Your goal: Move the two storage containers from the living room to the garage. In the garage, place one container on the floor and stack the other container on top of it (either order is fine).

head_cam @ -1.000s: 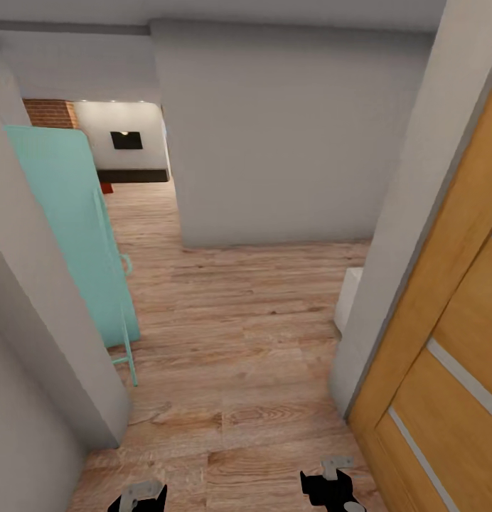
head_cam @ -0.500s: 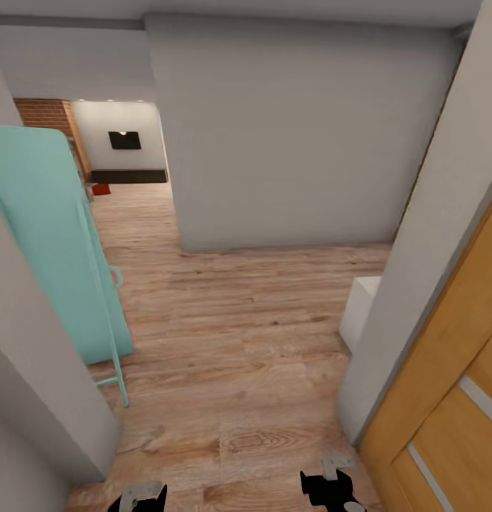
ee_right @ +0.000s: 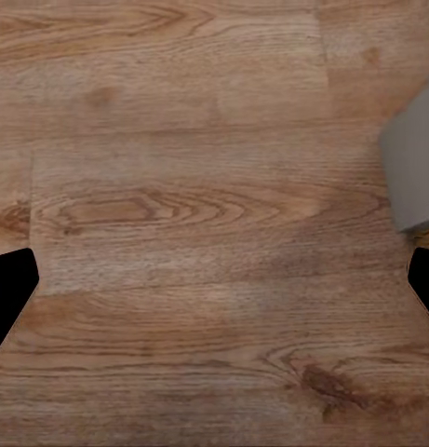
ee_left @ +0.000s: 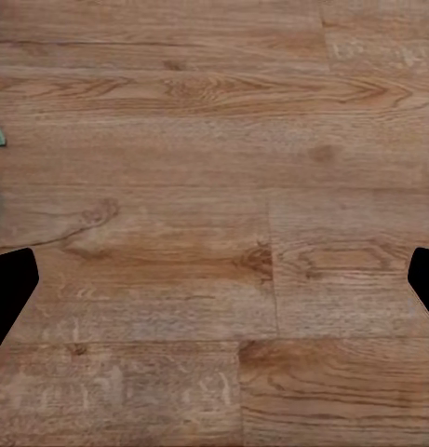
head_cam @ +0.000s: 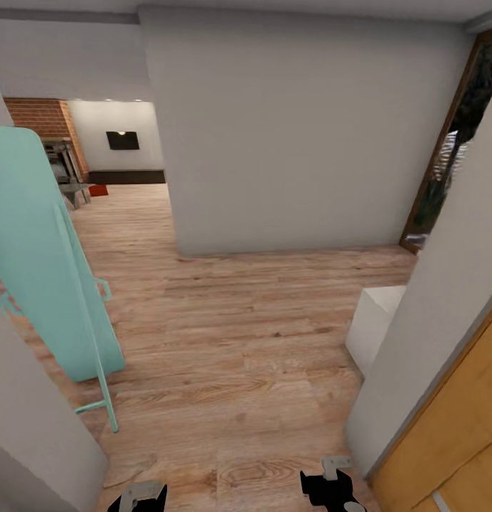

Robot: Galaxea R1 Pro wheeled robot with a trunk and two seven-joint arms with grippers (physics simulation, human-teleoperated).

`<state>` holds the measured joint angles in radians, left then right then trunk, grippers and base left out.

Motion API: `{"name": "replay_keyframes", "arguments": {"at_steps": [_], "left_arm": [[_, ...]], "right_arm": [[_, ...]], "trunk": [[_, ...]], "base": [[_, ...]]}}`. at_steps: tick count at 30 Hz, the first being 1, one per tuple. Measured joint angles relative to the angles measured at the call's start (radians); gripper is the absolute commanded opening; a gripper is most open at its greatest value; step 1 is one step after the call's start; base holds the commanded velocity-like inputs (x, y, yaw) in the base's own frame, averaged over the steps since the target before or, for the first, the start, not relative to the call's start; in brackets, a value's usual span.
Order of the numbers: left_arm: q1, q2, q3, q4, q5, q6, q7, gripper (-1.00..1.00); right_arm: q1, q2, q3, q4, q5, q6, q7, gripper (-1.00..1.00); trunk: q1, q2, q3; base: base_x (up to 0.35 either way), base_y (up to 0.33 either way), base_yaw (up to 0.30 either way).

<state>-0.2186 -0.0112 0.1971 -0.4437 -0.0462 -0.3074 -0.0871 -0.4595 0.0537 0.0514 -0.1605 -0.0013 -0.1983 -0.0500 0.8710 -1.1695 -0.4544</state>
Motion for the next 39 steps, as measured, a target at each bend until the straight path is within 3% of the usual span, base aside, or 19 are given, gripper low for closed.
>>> {"name": "replay_keyframes", "arguments": {"at_steps": [12,39], "left_arm": [[0.000,0.000,0.000,0.000,0.000,0.000,0.000,1.00],[0.000,0.000,0.000,0.000,0.000,0.000,0.000,1.00]], "right_arm": [[0.000,0.000,0.000,0.000,0.000,0.000,-0.001,1.00],[0.000,0.000,0.000,0.000,0.000,0.000,0.000,1.00]], "trunk": [[0.000,0.000,0.000],[0.000,0.000,0.000]], "base": [[0.347,0.000,0.107],[0.347,0.000,0.003]]}}
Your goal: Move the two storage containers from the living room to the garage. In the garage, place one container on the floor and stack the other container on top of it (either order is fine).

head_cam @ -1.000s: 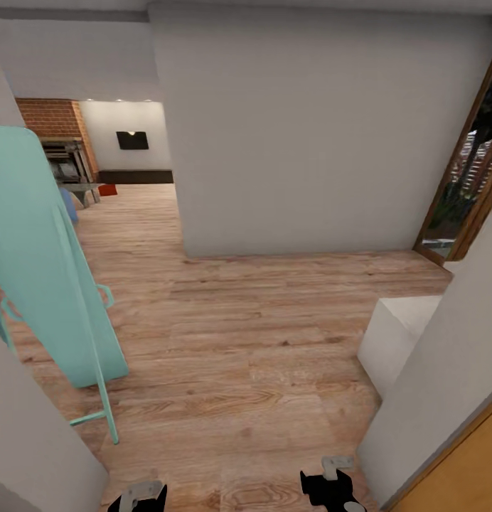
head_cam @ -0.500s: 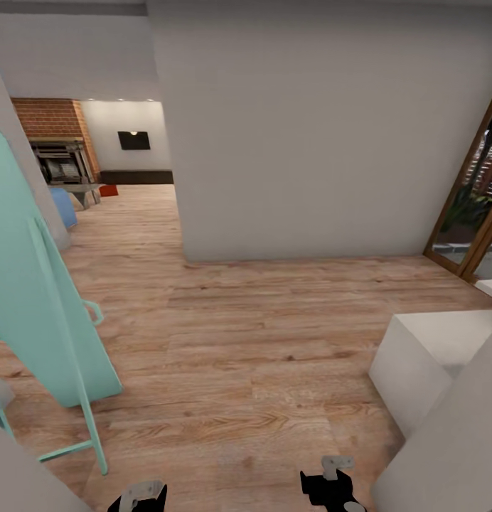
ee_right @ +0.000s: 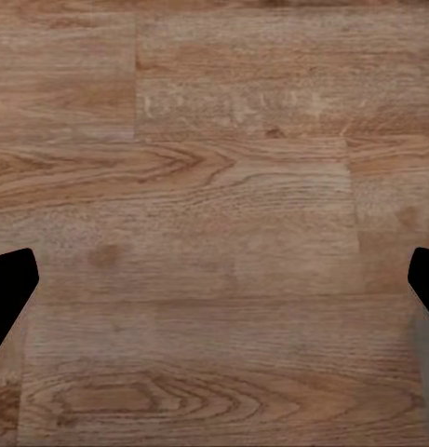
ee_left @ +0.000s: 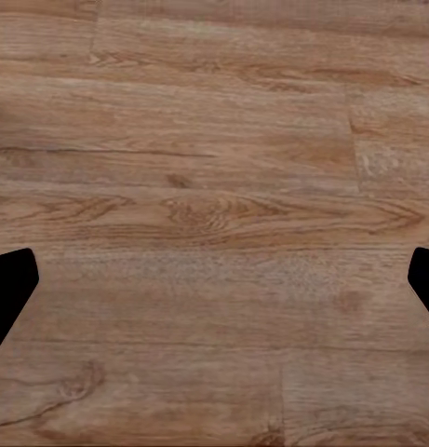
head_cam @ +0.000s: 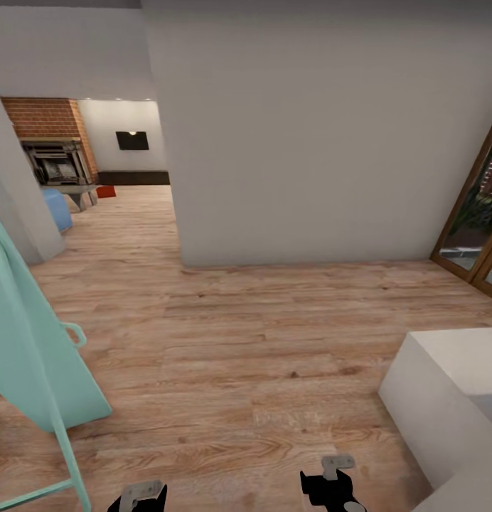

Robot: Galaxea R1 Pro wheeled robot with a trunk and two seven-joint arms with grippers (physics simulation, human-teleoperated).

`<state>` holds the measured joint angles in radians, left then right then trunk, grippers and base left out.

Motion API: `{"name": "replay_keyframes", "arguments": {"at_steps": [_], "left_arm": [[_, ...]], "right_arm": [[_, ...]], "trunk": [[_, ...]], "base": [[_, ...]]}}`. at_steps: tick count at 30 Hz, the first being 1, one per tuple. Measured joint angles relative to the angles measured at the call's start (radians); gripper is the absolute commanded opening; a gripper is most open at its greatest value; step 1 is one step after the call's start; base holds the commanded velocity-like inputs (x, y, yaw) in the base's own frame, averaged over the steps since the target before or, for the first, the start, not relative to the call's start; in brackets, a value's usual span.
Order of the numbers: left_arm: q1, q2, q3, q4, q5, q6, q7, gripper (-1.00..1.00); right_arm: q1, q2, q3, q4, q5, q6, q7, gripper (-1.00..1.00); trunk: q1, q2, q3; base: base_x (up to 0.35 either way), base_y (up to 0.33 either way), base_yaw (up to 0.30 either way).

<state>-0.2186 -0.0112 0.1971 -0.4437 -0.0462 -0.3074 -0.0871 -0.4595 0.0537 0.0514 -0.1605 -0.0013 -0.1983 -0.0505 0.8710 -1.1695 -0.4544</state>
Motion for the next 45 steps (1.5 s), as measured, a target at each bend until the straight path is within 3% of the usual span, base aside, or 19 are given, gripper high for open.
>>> {"name": "replay_keyframes", "arguments": {"at_steps": [45], "left_arm": [[0.000,0.000,0.000,0.000,0.000,0.000,0.000,1.00]], "right_arm": [[0.000,0.000,0.000,0.000,0.000,0.000,0.000,1.00]], "trunk": [[0.000,0.000,0.000]], "base": [[0.347,0.000,0.000]]}}
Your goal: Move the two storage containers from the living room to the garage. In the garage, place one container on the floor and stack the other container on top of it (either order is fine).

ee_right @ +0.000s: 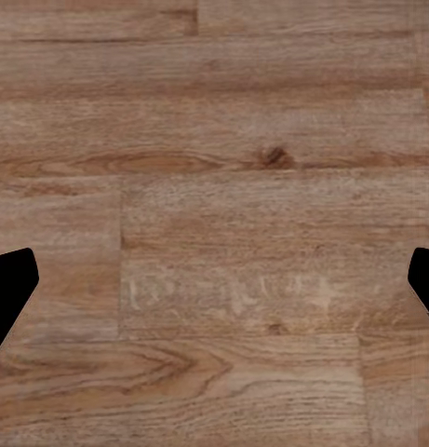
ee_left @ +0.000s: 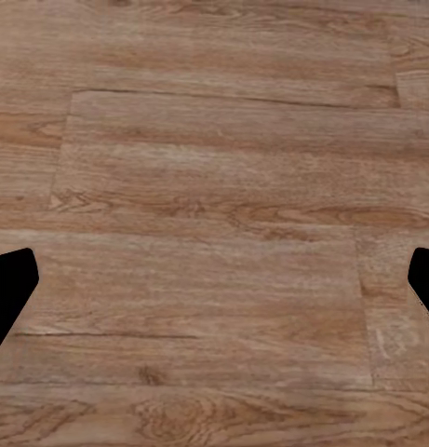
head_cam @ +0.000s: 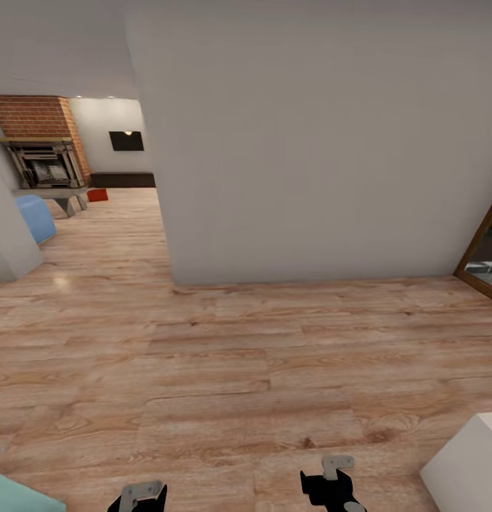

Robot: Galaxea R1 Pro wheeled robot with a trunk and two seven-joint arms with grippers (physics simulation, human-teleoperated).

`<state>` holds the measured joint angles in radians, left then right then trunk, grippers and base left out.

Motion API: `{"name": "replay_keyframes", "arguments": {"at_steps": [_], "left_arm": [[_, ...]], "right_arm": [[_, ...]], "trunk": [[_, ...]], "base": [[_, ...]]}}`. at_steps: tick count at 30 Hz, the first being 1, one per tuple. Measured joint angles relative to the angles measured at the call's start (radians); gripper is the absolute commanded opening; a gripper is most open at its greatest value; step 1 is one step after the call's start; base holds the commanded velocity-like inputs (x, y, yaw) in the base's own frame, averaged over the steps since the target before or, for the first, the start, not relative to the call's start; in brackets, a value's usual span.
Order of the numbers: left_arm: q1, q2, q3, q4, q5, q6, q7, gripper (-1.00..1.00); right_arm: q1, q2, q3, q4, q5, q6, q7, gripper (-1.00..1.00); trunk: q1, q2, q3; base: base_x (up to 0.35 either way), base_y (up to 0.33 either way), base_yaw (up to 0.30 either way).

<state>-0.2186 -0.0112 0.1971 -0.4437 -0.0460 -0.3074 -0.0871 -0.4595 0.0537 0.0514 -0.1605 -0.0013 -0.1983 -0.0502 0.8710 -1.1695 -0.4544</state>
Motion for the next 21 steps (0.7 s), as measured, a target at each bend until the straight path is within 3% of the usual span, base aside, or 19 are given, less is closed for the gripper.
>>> {"name": "replay_keyframes", "arguments": {"at_steps": [21], "left_arm": [[0.000,0.000,0.000,0.000,-0.001,0.000,0.000,1.00]], "right_arm": [[0.000,0.000,0.000,0.000,0.000,0.000,0.000,1.00]], "trunk": [[0.000,0.000,0.000]], "base": [[0.347,0.000,0.003]]}}
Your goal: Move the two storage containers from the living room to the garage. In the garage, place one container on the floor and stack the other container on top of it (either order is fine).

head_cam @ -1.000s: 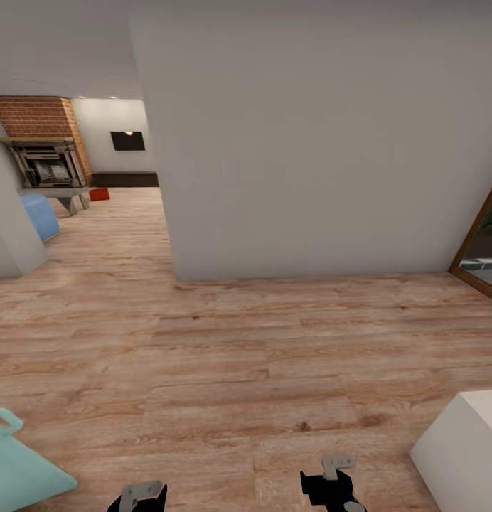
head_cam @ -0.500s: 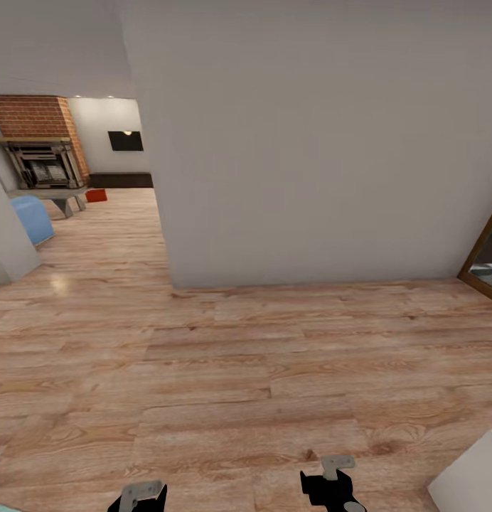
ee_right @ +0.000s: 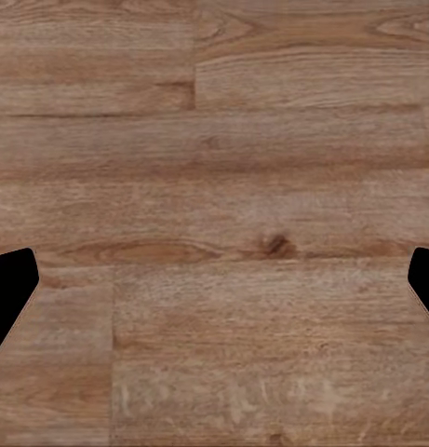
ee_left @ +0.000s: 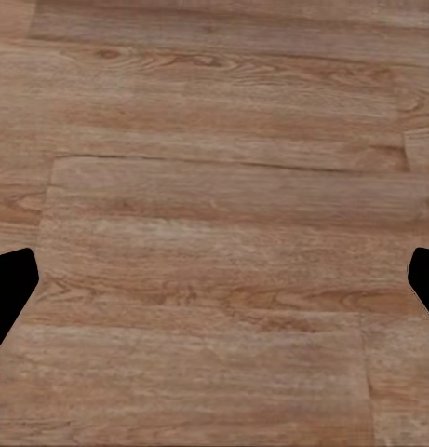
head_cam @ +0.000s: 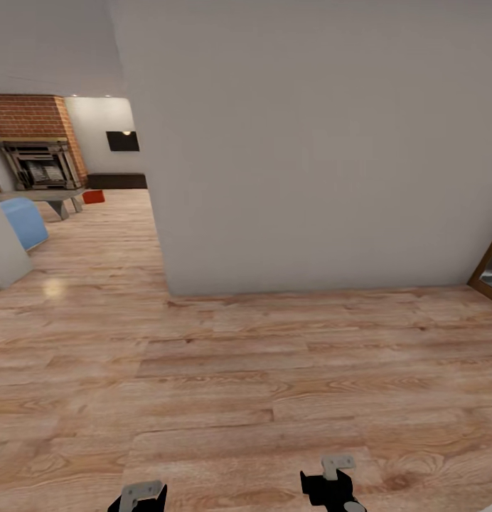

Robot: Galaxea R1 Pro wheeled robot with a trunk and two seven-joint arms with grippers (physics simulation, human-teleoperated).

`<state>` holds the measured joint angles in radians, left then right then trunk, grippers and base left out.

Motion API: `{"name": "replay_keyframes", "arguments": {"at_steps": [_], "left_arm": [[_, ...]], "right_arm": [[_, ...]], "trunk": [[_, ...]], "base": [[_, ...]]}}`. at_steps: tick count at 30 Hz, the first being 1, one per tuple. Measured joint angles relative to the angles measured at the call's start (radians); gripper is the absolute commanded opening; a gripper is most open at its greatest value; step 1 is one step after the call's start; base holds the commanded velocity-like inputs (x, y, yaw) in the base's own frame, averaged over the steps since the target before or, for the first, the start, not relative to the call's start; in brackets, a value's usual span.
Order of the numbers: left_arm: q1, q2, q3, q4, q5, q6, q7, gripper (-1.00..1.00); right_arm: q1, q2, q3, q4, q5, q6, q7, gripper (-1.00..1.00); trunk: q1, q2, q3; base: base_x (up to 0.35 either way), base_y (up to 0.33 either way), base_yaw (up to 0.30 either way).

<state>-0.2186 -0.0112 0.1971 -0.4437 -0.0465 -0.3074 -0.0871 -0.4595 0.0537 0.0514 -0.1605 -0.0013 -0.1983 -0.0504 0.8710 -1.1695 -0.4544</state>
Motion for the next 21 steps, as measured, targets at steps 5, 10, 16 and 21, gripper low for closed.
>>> {"name": "replay_keyframes", "arguments": {"at_steps": [5,10,16,21], "left_arm": [[0.000,0.000,0.000,0.000,0.000,0.000,0.000,1.00],[0.000,0.000,0.000,0.000,0.000,0.000,0.000,1.00],[0.000,0.000,0.000,0.000,0.000,0.000,0.000,1.00],[0.000,0.000,0.000,0.000,0.000,0.000,0.000,1.00]], "right_arm": [[0.000,0.000,0.000,0.000,0.000,0.000,0.000,1.00],[0.000,0.000,0.000,0.000,0.000,0.000,-0.001,1.00],[0.000,0.000,0.000,0.000,0.000,0.000,-0.001,1.00],[0.000,0.000,0.000,0.000,0.000,0.000,-0.001,1.00]], "trunk": [[0.000,0.000,0.000],[0.000,0.000,0.000],[0.000,0.000,0.000],[0.000,0.000,0.000]], "base": [[0.347,0.000,0.064],[0.347,0.000,0.142],[0.347,0.000,0.209],[0.347,0.000,0.236]]}}
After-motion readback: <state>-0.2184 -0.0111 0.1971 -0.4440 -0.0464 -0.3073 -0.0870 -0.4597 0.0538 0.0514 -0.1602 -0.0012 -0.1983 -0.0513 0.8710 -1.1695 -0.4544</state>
